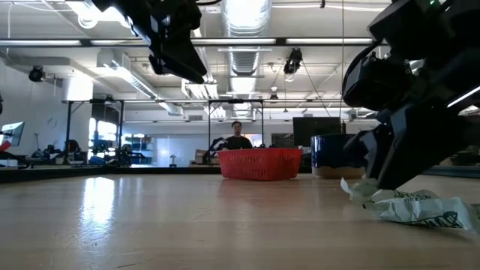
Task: Pick and place Stevia / Truvia into bins
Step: Put the stevia packet into the red basket
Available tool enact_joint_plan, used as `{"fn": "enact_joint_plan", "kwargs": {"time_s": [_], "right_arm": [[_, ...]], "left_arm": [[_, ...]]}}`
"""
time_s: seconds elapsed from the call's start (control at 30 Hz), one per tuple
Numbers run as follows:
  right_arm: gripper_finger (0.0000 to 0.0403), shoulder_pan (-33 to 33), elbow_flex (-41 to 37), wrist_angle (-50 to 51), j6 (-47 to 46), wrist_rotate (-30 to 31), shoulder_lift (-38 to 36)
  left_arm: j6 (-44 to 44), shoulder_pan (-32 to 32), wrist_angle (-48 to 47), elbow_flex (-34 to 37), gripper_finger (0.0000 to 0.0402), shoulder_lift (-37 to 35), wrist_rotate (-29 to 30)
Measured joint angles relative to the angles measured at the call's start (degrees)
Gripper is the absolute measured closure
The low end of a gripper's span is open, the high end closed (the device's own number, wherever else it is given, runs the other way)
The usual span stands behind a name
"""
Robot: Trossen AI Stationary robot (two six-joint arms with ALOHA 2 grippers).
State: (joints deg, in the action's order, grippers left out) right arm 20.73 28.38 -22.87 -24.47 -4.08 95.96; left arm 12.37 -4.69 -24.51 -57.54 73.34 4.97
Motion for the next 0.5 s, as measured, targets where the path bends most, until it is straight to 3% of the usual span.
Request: {"fn": "enact_joint_plan", "kwargs": {"time_s": [0.27,0.5], "right_arm": [[0.0386,0.0,0.1,0.5,-0.5,-0.2,-0.4],[0.0393,0.0,0.4,0.9,-0.7,-0.9,-2.2]], "left_arm": [[0.8,0.0,0.0,0.0,0.0246,0.0,0.0],[0.8,0.0,0.0,0.0,0.0246,0.0,0.0]]}}
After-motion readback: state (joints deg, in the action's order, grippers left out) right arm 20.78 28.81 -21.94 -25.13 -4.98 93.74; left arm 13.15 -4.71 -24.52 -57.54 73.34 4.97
